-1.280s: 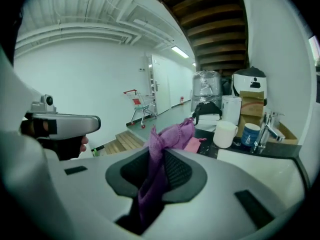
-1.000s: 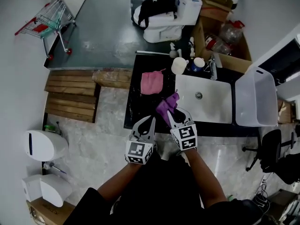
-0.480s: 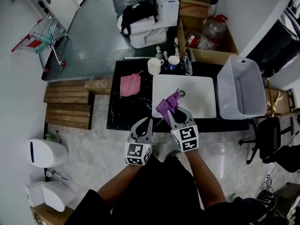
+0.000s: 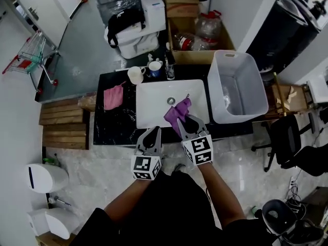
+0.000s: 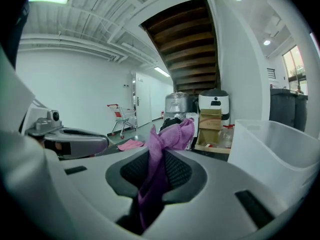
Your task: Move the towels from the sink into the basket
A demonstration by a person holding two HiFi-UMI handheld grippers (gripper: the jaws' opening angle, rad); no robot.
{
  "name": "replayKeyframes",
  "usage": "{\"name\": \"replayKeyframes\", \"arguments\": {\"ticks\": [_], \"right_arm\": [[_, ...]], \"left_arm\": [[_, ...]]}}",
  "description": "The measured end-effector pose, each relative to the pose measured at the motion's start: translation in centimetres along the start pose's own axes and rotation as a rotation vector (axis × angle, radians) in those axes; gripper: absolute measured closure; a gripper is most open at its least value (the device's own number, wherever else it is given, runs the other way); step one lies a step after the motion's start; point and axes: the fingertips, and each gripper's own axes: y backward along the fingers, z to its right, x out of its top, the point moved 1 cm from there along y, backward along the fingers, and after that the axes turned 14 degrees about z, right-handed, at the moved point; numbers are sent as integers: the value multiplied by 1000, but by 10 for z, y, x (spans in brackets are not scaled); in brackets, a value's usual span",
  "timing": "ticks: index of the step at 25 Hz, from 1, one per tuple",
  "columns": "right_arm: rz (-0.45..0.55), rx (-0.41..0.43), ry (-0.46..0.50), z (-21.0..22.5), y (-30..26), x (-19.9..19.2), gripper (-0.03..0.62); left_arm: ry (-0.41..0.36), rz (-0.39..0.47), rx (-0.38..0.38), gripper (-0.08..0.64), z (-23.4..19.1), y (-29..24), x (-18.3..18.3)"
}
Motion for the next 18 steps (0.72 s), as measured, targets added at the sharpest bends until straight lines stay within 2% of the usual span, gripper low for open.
{"name": "replayKeyframes", "arguments": {"ticks": [8, 18], "right_arm": [[14, -66, -31, 50, 46, -4, 509], [54, -170, -40, 96, 67, 12, 509]], "left_arm": [[-1, -15, -67, 545, 61, -30, -8], [15, -7, -173, 545, 102, -75, -1]]}}
